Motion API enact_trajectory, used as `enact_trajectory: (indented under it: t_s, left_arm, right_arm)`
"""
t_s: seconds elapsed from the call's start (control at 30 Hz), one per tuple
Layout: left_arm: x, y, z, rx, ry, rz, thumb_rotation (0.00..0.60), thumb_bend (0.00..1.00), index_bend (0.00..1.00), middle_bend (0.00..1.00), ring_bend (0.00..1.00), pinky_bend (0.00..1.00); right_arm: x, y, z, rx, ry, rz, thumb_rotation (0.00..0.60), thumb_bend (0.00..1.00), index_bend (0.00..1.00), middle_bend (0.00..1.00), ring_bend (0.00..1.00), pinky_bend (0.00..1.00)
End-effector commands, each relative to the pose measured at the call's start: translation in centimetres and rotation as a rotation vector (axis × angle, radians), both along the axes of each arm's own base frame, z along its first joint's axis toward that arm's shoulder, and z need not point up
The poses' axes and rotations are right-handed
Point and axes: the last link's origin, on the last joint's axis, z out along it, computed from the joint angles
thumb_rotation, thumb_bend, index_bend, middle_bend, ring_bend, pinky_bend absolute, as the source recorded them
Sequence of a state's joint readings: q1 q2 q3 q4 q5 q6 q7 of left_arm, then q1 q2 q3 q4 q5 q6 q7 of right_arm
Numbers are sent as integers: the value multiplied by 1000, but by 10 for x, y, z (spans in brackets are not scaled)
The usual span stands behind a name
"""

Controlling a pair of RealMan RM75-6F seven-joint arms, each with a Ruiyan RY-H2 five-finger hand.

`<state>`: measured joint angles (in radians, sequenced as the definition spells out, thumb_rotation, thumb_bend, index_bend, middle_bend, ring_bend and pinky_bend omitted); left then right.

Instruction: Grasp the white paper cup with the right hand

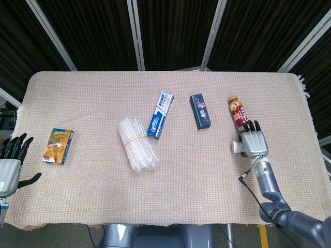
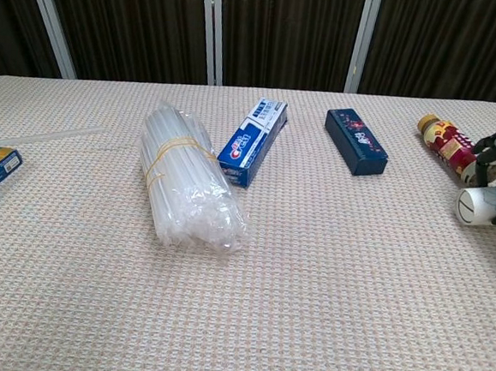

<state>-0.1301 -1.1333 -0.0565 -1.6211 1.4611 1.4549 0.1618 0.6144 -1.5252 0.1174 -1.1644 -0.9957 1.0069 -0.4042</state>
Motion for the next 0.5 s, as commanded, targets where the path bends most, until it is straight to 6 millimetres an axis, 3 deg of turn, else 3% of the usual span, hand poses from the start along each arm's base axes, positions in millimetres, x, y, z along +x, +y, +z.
enact_trajectory:
  t_s: [0.03,0.07,0.13,0.2,0.37,0.5]
  left_arm:
    - [0,0,0,0,1,0,600,99,0,0,0,0]
    - [0,0,0,0,1,0,600,98,0,0,0,0]
    - [0,0,0,0,1,0,600,98,0,0,0,0]
    - [0,0,0,0,1,0,600,98,0,0,0,0]
    - [0,0,0,1,0,-1,600,100,0,0,0,0]
    - [0,1,0,3,6,-3,600,99,0,0,0,0]
  right_arm:
    - [17,1,10,-40,-184,-6,600,35,511,117,0,0]
    - [21,1,13,-47,-251,-20,600,35,511,119,0,0]
    - [39,4,20,-100,-636,-137,600,36,511,124,0,0]
    - [43,9,25,-87,-864,-248,600,34,511,126,0,0]
    - [36,11,29,-46,-1048,-350,600,31,511,126,0,0]
    - [23,11,34,-27,-1085,-381,600,27,511,128,0,0]
